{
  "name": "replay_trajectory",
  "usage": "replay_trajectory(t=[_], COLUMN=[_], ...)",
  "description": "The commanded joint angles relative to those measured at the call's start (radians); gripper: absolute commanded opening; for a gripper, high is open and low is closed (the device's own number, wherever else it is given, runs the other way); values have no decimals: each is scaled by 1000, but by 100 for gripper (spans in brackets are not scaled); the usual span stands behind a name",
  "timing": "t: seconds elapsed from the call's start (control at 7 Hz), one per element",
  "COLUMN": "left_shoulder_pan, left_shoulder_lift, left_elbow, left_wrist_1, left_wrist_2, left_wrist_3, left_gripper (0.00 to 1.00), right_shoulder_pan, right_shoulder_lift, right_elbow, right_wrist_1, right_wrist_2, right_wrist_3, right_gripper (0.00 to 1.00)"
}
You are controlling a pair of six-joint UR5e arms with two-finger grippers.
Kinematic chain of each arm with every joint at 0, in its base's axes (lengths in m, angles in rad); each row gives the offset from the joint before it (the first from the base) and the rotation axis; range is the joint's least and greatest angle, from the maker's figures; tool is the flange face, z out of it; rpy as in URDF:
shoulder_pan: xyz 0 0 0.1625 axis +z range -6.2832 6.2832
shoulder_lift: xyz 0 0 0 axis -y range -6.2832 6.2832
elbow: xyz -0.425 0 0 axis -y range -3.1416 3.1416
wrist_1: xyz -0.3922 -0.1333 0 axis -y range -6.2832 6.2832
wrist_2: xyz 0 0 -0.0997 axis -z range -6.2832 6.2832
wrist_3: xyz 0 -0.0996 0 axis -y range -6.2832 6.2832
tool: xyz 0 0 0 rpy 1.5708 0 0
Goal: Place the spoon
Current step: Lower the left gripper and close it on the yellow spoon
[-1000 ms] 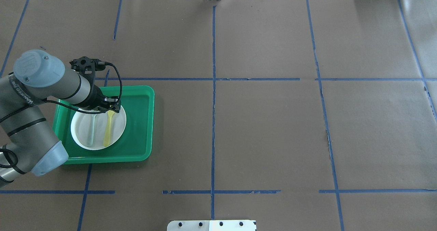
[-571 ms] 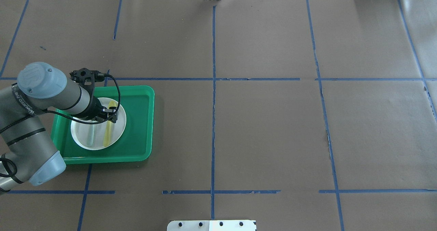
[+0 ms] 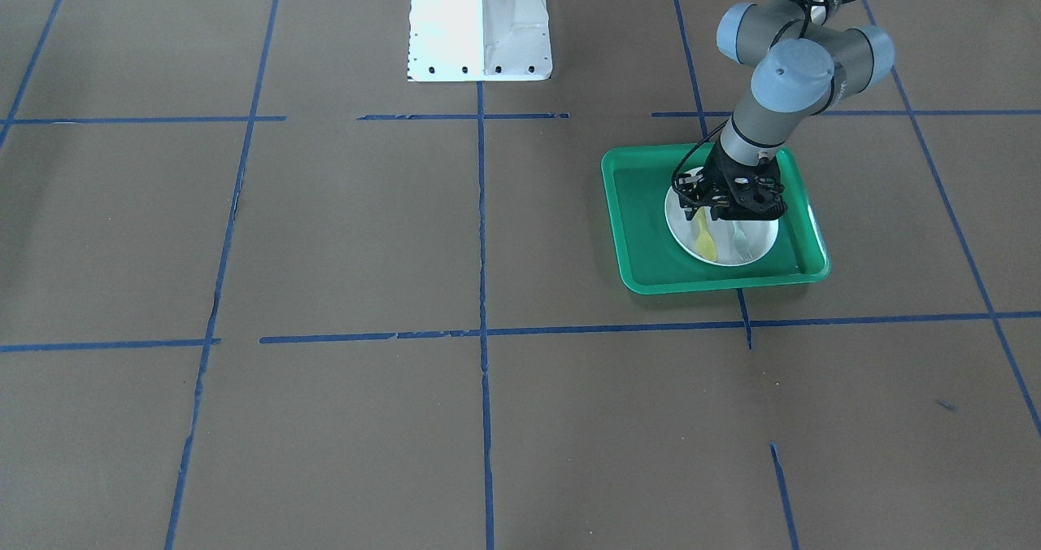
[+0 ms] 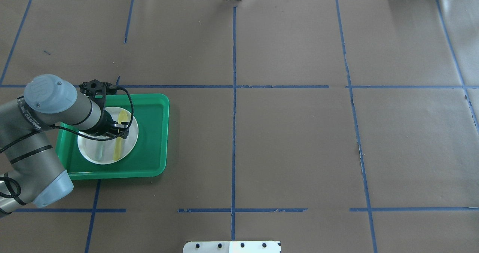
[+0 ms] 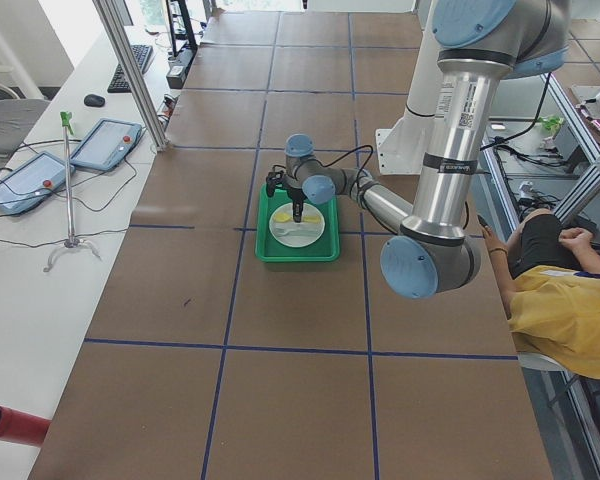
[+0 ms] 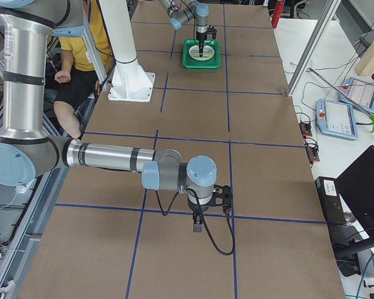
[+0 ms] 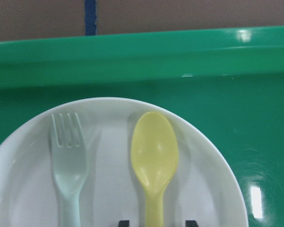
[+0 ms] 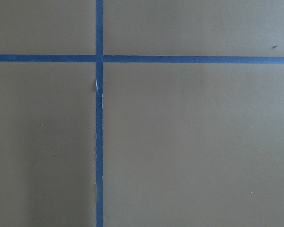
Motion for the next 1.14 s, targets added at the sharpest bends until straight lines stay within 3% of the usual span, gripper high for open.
replay_trajectory(t=[0.0, 0.86, 1.0], left_shoulder_pan=[3, 15, 15], left_shoulder_lift=[1, 5, 5], left_elbow=[0, 1, 1], left_wrist_1=[0, 3, 5], left_wrist_2=[-1, 0, -1], left_wrist_3=[-2, -2, -2], left_gripper=[32, 34, 22], right_shoulder_pan=[0, 0, 0], right_shoulder_lift=[0, 0, 0], right_elbow=[0, 0, 0], right_wrist_1=[2, 2, 0], right_wrist_2=[0, 0, 0], right_wrist_3=[0, 0, 0], right_gripper=[100, 100, 100])
